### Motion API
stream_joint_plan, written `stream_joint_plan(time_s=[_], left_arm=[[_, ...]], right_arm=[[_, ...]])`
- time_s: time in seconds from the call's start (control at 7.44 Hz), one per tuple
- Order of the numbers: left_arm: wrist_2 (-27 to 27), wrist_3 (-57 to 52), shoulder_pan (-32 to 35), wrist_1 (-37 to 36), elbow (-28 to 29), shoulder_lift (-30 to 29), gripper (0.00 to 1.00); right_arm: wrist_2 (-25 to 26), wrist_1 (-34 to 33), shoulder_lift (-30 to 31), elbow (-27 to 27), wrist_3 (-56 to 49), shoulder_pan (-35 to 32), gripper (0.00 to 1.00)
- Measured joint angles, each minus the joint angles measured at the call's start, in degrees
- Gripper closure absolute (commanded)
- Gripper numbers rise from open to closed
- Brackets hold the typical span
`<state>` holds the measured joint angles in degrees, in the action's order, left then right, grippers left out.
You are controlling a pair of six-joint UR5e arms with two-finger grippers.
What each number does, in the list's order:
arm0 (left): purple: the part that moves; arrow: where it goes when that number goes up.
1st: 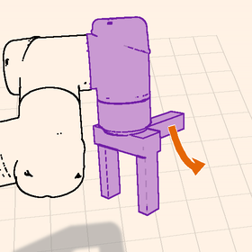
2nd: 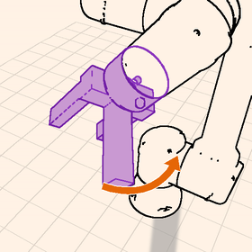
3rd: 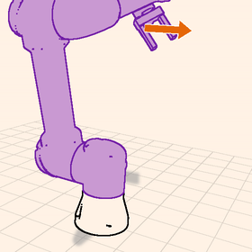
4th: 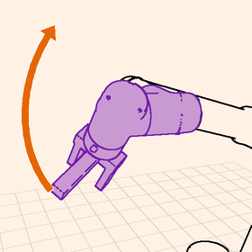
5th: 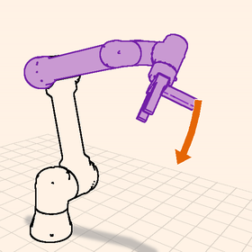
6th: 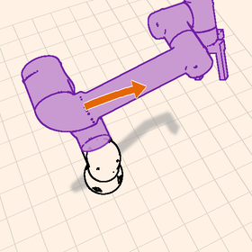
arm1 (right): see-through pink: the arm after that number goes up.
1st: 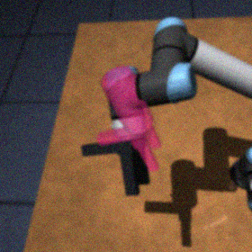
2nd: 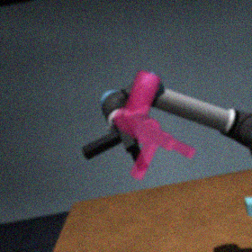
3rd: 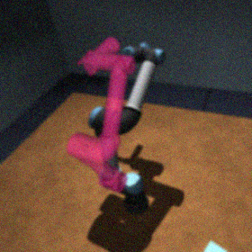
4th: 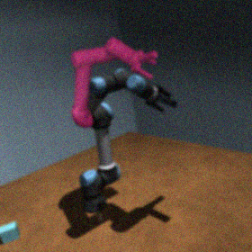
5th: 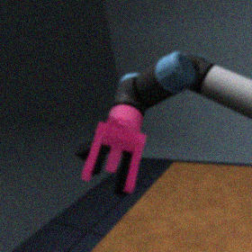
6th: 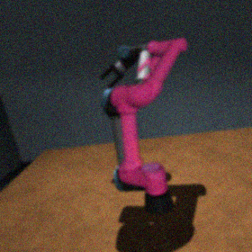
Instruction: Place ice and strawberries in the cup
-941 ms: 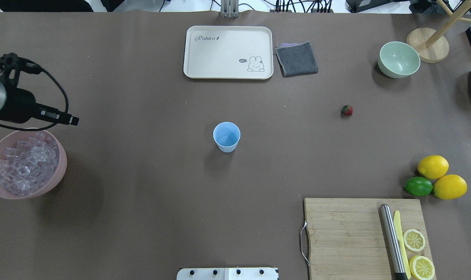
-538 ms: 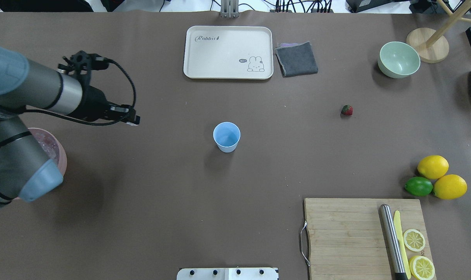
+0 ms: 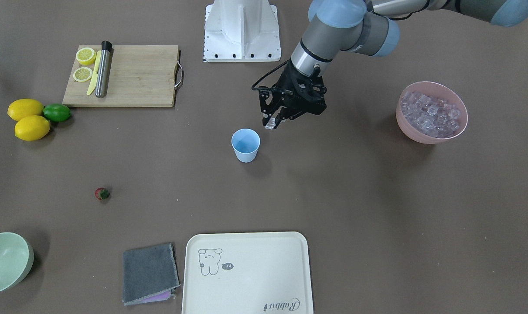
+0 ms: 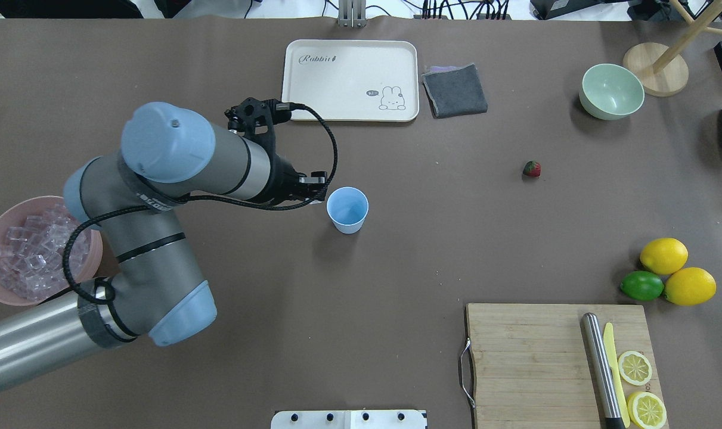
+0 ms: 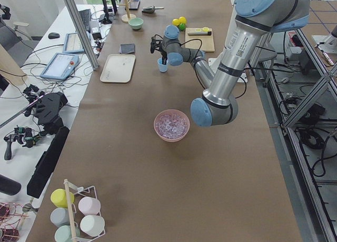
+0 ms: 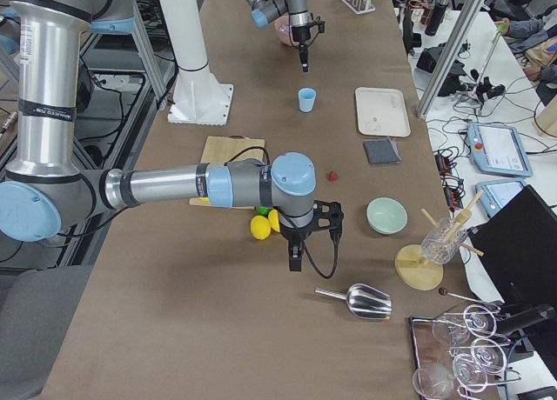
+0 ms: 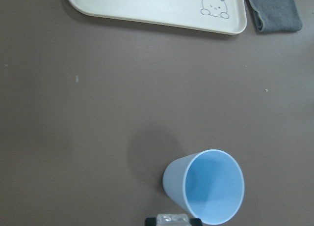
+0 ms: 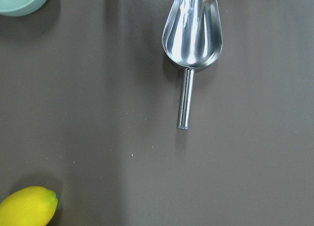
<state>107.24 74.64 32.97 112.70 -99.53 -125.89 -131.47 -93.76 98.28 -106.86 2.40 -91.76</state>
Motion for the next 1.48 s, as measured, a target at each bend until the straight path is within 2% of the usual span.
stream_joint_plan(time_s=[0.27,0.67,1.21,1.34,1.48], left_arm=[[-2.9,2.2,-0.8,0.2,3.2,-2.4,1.00],[-7.2,4.5,-3.6,0.4,4.2,-3.1,1.00],[-9.5,4.6,-3.8,2.2,5.5,-3.5,1.00],[-10.0,4.4,-3.8,4.0,7.0,-3.6,0.63],[-10.2,4.0,-3.8,5.4,8.1,-3.8,0.03]], right_arm=[[0.0,0.1,0.0,-0.2,0.0,0.0,0.00],[0.1,0.1,-0.3,-0.2,0.0,0.0,0.00],[0.1,0.0,-0.5,0.0,0.0,0.0,0.00],[0.1,0.0,-0.5,0.1,0.0,0.0,0.00],[0.1,0.0,-0.5,0.1,0.0,0.0,0.00]])
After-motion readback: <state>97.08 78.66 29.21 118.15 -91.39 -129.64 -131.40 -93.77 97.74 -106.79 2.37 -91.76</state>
